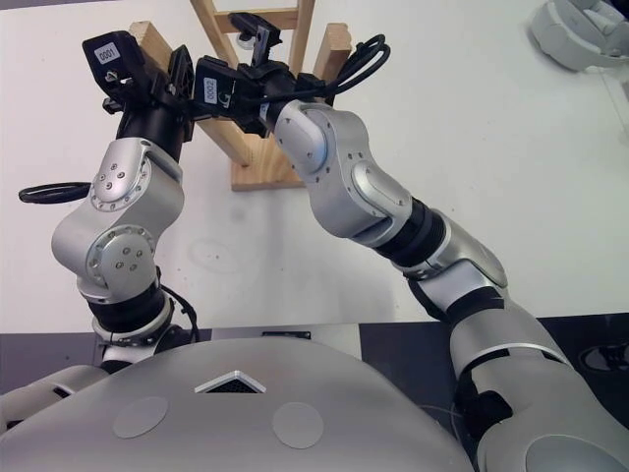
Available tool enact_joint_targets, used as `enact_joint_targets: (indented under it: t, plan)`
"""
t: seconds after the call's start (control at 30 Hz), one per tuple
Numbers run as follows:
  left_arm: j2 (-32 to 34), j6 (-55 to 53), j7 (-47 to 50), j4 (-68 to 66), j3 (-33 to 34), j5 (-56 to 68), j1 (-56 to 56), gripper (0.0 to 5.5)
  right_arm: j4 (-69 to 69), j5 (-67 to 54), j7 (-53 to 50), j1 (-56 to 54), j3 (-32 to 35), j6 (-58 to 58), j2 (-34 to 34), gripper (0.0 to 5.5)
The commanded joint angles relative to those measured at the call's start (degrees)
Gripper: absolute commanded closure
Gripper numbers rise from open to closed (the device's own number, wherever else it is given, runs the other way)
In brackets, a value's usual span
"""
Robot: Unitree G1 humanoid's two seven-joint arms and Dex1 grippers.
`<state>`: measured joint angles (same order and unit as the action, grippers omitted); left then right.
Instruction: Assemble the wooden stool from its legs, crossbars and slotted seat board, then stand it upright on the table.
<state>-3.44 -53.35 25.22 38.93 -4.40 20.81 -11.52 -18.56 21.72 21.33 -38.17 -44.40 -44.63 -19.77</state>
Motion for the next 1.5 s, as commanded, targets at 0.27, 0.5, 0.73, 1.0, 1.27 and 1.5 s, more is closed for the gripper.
enact_joint_targets:
  t: [0.27,0.5,0.73,1.0,1.27,1.5]
  plan:
    - [-0.02,-2.45,-2.41,-1.6,-1.56,-4.02,0.16,4.47,-6.07,2.04,-9.24,-1.38,19.08,5.0,6.9,1.05]
    - [-0.6,-1.89,-4.5,-1.81,-0.83,-5.43,-1.27,4.47,-12.95,0.4,-6.48,-2.95,28.47,0.58,6.24,1.05]
    - [-3.18,-2.98,-6.34,-1.14,1.52,-3.86,-0.96,3.31,-11.97,-2.12,-6.73,-1.74,31.87,-0.11,8.3,1.05]
    - [-2.42,-5.67,-7.83,7.1,4.47,-0.64,-3.32,1.85,-12.4,-2.78,-6.73,0.59,32.16,-0.06,8.68,1.05]
    - [11.09,-6.26,-18.77,3.85,17.94,4.6,-25.04,1.29,-9.48,-20.86,-6.43,0.86,49.25,2.5,16.77,1.05]
    - [12.18,-3.25,-22.52,-5.5,19.0,6.67,-28.65,1.29,-8.32,-26.8,-7.52,-3.59,50.96,3.84,15.88,1.05]
